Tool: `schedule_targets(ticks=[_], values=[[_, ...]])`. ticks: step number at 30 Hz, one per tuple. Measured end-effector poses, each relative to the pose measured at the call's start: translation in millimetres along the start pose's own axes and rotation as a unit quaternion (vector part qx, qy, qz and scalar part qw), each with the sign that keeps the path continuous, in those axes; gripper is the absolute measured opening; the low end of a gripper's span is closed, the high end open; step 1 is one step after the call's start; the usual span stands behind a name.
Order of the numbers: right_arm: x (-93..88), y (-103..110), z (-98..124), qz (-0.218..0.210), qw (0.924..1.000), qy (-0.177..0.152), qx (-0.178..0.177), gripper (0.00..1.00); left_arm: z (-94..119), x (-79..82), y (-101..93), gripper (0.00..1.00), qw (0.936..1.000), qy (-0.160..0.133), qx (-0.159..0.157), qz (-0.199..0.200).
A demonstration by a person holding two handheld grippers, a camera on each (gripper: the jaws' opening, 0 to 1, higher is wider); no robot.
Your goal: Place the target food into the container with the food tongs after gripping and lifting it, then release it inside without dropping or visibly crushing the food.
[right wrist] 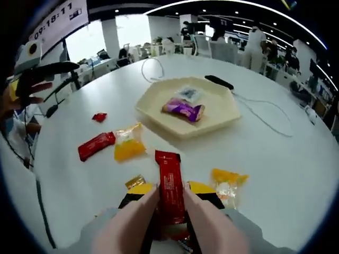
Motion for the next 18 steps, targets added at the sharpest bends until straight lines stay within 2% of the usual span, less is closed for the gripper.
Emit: schedule_targets(ticks=[5, 7, 9, 12, 18], values=[[-1.7, -4, -1, -0.027, 0.9996, -0.002, 0.001, 0.21, 3, -4.6, -6.6, 0.99, 1.0, -0.003, -0.001, 0.001], [-0.2, -4, -1, -0.056, 0.9983, 0.014, -0.01, 0.21, 4, -5.9, -8.1, 0.99, 1.0, -0.004, -0.002, 0.002], [1.6, -4, -2, -0.068, 0.9974, 0.021, -0.012, 0.21, 7, -6.0, -8.6, 0.99, 1.0, -0.005, -0.002, 0.005], [2.3, -3, -1, -0.064, 0.9977, 0.02, -0.014, 0.21, 11, -5.7, -8.2, 0.99, 1.0, -0.006, 0.001, 0.007], [12.5, -1, 9, -0.055, 0.9984, -0.005, -0.013, 0.22, 16, -6.4, -2.1, 0.99, 0.9999, -0.005, 0.003, 0.013]])
Point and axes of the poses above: the point that each gripper's makers call its tool centre point, and the gripper's own axes: z roughly backward along the fingers, y roughly to its left, x roughly out of its top, the point moved 7 cm from there along z, roughly backward along the fingers, and after that the axes turned 2 degrees about -x, right-handed, at the moved point
